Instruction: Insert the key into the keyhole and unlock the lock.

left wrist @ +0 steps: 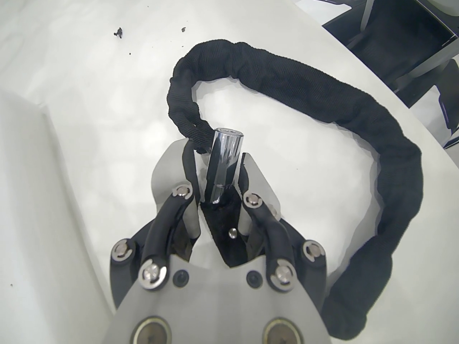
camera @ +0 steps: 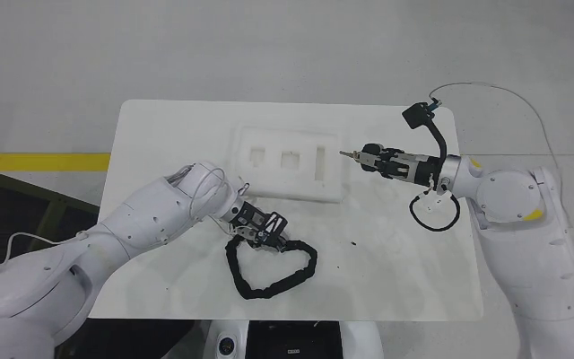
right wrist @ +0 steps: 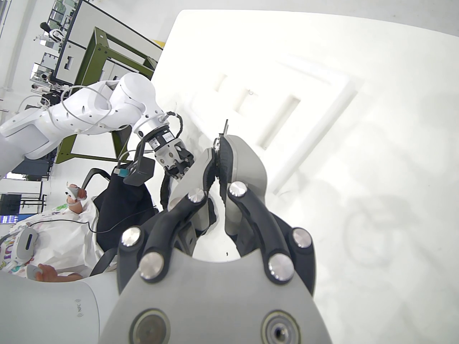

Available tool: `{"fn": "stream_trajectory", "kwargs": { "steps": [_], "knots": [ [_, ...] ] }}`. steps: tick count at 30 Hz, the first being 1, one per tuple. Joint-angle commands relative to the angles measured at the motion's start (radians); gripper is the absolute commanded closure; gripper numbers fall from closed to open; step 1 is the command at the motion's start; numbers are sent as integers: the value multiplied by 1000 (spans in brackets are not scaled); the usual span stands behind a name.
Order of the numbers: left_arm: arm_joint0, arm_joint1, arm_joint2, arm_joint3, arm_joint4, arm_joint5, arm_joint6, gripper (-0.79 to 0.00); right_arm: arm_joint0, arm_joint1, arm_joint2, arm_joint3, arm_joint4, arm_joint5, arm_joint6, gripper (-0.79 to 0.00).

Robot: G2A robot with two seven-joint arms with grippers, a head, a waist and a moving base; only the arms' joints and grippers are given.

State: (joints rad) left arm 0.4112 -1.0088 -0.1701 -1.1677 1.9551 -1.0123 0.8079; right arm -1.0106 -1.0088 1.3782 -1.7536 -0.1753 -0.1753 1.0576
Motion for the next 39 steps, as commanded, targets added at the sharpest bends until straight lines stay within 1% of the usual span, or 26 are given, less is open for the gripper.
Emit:
{"fn": "stream_trajectory", "kwargs": {
  "steps": [1, 6, 10, 13, 16, 18, 20, 24, 29, 35, 39],
  "knots": [
    [0, -3, 0, 3, -1, 0, 0, 0, 0, 0, 0, 0, 0, 0, 0, 0],
    [-3, -7, 0, 8, -30, 0, 0, 0, 0, 0, 0, 0, 0, 0, 0, 0],
    [-15, -4, 0, -4, -64, 0, 0, 0, -12, -1, -7, -7, -2, -1, -19, 0],
    [-34, 3, 0, -17, -101, 0, 0, 0, -12, -1, -24, -13, 3, 5, -14, 0],
    [-54, 14, 0, -27, -141, 0, 0, 0, 0, -3, -48, -12, 22, 37, -9, 0],
    [-63, 23, -9, -28, -168, 0, 0, 0, 12, -6, -70, -10, 38, 61, -3, 0],
    [-58, 33, -30, -31, -189, 16, -3, 0, 26, -10, -94, -10, 60, 87, 1, 0],
    [-19, 56, -78, -45, -242, 94, -32, 0, 54, -16, -137, -14, 83, 121, 11, 0],
    [52, 91, -147, -59, -329, 187, -78, 0, 76, -20, -172, -34, 84, 157, 15, 0],
    [144, 132, -226, -86, -414, 280, -119, 0, 97, -20, -208, -80, 47, 198, 58, 0],
    [199, 155, -276, -105, -451, 333, -143, 0, 107, -22, -243, -85, 34, 216, 74, 0]
  ]
}}
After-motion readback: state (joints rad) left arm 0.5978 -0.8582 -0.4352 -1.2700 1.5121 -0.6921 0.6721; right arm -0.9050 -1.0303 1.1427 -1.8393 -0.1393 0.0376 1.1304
